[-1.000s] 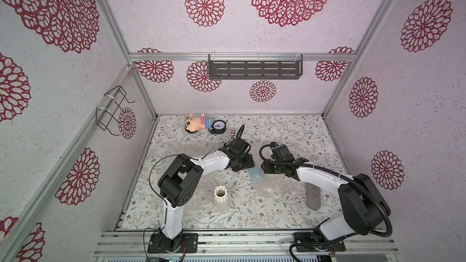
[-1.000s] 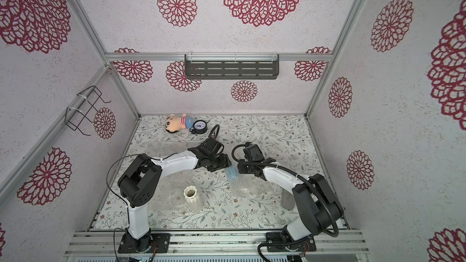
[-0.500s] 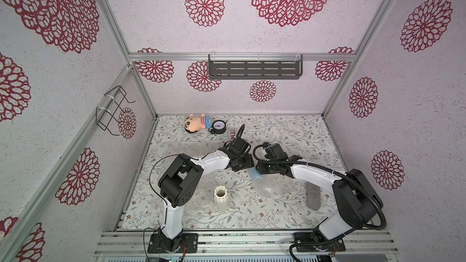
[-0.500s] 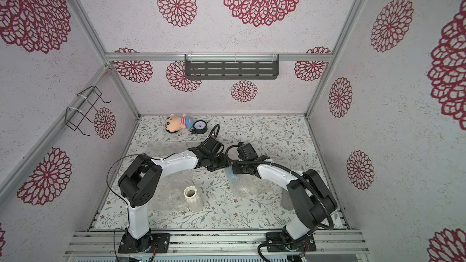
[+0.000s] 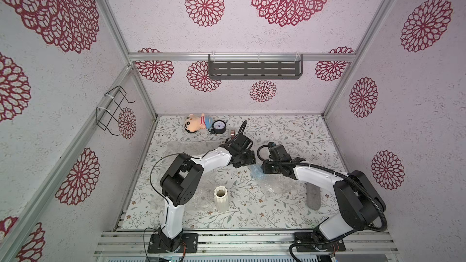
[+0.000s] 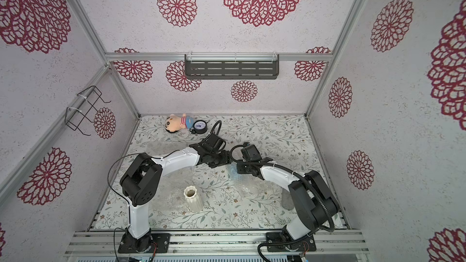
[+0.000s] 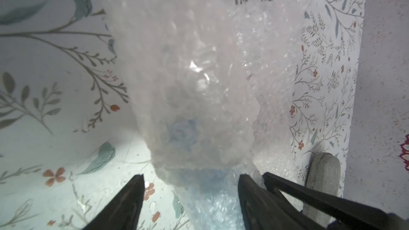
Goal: Wrap vases in bubble wrap
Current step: Wrap the vase in bubble wrap.
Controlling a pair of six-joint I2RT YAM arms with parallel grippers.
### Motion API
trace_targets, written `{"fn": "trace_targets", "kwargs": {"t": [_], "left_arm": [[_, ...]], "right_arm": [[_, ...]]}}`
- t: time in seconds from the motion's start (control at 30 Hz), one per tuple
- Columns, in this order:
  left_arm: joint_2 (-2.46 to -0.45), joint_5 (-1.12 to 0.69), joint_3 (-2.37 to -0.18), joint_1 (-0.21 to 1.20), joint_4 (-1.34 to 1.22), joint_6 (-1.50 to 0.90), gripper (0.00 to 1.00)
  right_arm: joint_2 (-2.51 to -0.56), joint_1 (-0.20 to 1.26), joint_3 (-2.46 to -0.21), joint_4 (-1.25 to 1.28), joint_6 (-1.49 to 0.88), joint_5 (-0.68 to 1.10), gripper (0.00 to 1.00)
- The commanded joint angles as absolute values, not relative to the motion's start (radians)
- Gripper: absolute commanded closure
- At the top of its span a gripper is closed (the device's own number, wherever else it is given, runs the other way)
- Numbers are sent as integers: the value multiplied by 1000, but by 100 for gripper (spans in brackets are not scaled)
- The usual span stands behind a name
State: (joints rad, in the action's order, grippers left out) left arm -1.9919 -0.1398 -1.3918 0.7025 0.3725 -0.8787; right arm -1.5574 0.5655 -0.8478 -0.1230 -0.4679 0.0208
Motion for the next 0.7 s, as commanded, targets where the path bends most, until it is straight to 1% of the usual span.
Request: {"fn": "trace_targets", "kwargs": {"t": [0.0,0.43,0.6,0.67], "left_arm": [[-1988,-118,-1411,709,393,-868,28],[-1996,-180,-1353,737,334,-904,28],[-2027,-194,-1348,748,327,-905,30],[-2031,-180,-1343,749,334,-901,30]], "right_arm": [[-1553,558,-811,-172,-479,1,77],[-1601,549,-771,-98,-490,-4,77],[-1579,549,-766,-99,-487,-23,71],[-1547,550,-772,-110,-484,-21,65]]}}
